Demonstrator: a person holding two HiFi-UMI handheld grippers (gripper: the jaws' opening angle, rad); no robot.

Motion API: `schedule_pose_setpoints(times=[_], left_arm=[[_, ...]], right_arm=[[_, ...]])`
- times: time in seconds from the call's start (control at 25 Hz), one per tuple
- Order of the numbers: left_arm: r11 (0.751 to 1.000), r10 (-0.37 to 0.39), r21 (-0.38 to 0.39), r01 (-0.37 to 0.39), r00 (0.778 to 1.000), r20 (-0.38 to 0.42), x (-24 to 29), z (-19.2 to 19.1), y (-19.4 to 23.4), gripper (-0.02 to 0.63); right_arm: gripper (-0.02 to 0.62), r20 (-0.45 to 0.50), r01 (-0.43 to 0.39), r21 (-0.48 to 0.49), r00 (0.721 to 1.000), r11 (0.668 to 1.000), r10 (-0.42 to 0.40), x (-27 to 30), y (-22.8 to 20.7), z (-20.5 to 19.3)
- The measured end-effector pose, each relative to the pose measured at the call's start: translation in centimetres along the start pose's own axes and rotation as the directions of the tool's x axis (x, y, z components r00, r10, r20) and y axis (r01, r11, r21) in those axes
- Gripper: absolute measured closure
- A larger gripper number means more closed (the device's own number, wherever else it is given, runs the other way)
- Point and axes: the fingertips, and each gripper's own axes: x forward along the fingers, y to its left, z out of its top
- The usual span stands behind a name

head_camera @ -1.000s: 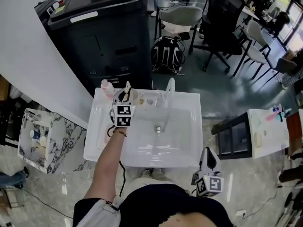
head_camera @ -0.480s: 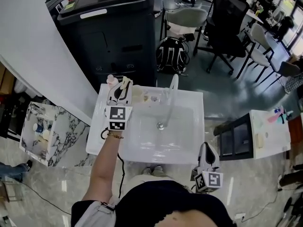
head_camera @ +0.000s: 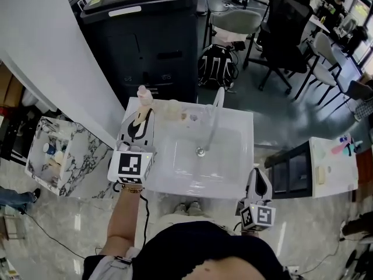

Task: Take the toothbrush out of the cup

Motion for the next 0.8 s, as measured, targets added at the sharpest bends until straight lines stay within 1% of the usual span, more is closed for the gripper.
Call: schedule_pose_setpoints(times=[0.08, 0.12, 0.24, 0.28, 0.44, 0.56, 0.72, 0.8], left_arm=[[1.0, 0.015, 0.004, -0.015, 1.0, 0.0, -1.9, 0.4, -0.3, 0.58], [1.0, 0.022, -0.007, -0.022, 1.0, -0.001, -2.7, 0.5, -0.3, 0.58], [0.996, 0.034, -0.08, -0.034, 0.999, 0.004, -5.1, 1.2, -0.3, 0.58], [0.995, 0.039, -0.093, -0.038, 0.999, 0.004, -5.9, 1.5, -0.3, 0.58], [0.993, 0.055, -0.103, -0.056, 0.998, -0.007, -8.8, 2.1, -0.8, 0.58], [0.992, 0.059, -0.107, -0.062, 0.998, -0.032, -10.2, 1.3, -1.1, 0.58], [0.989, 0.084, -0.118, -0.091, 0.995, -0.062, -11.6, -0.2, -1.1, 0.58], [0.988, 0.082, -0.124, -0.091, 0.994, -0.078, -12.0, -1.0, -1.4, 0.58]], right_arm=[[0.591, 0.0, -0.005, 0.0, 1.0, 1.0, 0.005, 0.3, 0.1, 0.0], [0.591, 0.005, -0.006, 0.003, 1.0, 1.0, 0.006, 0.5, 0.2, 0.1], [0.591, 0.018, -0.017, 0.001, 1.0, 1.0, 0.017, 1.0, 0.5, 0.3], [0.591, 0.018, -0.022, -0.001, 1.0, 1.0, 0.022, 1.1, 0.7, 0.3], [0.591, 0.013, -0.034, -0.025, 0.999, 0.999, 0.035, 1.2, 1.8, 0.9], [0.591, 0.013, -0.037, -0.033, 0.999, 0.999, 0.037, 1.3, 2.3, 1.0], [0.591, 0.02, -0.046, -0.034, 0.999, 0.998, 0.047, 1.3, 2.7, 0.9], [0.591, 0.013, -0.05, -0.039, 0.999, 0.998, 0.051, 1.4, 2.8, 0.9]])
